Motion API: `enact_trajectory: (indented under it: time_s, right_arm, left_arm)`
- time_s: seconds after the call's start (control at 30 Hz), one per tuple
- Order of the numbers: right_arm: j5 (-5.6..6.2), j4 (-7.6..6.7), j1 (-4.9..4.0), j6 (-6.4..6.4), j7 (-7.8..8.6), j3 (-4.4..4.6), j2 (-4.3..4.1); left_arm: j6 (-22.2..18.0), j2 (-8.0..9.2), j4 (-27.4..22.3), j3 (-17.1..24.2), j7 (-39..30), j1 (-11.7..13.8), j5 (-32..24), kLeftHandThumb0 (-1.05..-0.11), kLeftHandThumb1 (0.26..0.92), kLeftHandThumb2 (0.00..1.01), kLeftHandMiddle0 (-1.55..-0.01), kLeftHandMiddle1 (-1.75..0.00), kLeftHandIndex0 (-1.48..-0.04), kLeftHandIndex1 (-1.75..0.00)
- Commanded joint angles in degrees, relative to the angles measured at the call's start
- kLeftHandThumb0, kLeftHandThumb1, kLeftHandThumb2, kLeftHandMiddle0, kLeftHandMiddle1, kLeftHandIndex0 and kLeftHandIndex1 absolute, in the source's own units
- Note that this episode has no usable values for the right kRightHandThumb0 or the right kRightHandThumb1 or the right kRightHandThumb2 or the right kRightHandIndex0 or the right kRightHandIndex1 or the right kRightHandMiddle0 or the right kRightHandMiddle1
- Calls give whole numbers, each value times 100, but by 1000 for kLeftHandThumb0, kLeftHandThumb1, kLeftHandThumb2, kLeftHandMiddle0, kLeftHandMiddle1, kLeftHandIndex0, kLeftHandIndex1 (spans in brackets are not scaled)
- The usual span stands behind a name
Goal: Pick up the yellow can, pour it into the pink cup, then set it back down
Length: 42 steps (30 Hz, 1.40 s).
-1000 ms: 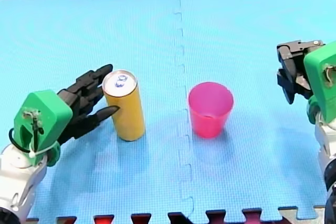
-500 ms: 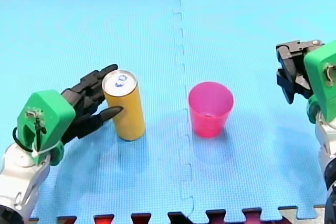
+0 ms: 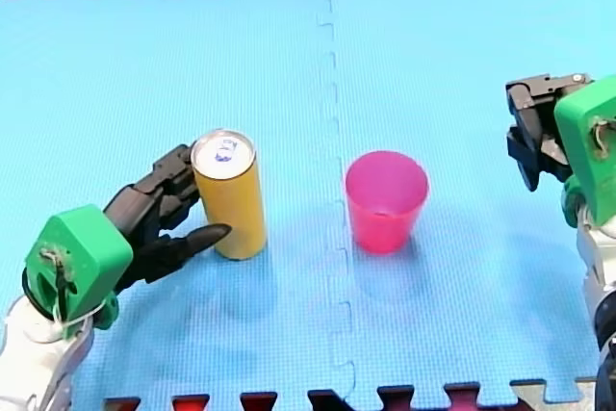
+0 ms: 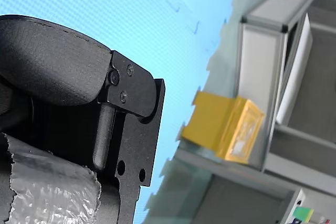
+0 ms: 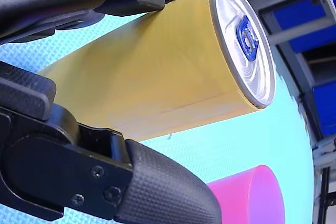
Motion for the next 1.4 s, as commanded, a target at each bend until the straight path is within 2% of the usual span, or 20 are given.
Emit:
enact_trajectory:
  time_s: [0.0,0.33,0.6,0.8,1.03,1.2,1.37]
  right_arm:
    - [23,-2,-5,-34,14,-15,-8]
    - [53,3,3,-55,73,-51,-10]
    - [73,6,-11,-43,126,-74,-42]
    - [80,12,-19,-19,153,-95,-60]
    - [74,20,-46,38,176,-97,-81]
    - [105,19,-60,71,247,-126,-99]
    - [78,16,-71,83,248,-107,-112]
  left_arm:
    - [39,10,-47,-8,-7,13,-18,-1048,915,2,-202,-1,-211,-1]
    - [210,-31,-112,-31,46,-22,-31,-1048,918,2,-195,0,-206,0]
    - [217,21,31,51,68,-141,-81,-1048,921,7,-192,0,-204,-1]
    - [154,68,34,141,86,-104,-117,-1048,921,21,-193,-1,-210,-3]
    - [174,159,-108,257,105,81,-176,-1048,921,41,-198,-3,-221,-7]
    - [516,340,-629,319,37,408,-228,-1048,921,56,-195,-1,-222,-6]
    - [964,277,-1186,342,-113,664,-479,-1048,921,65,-181,0,-208,0]
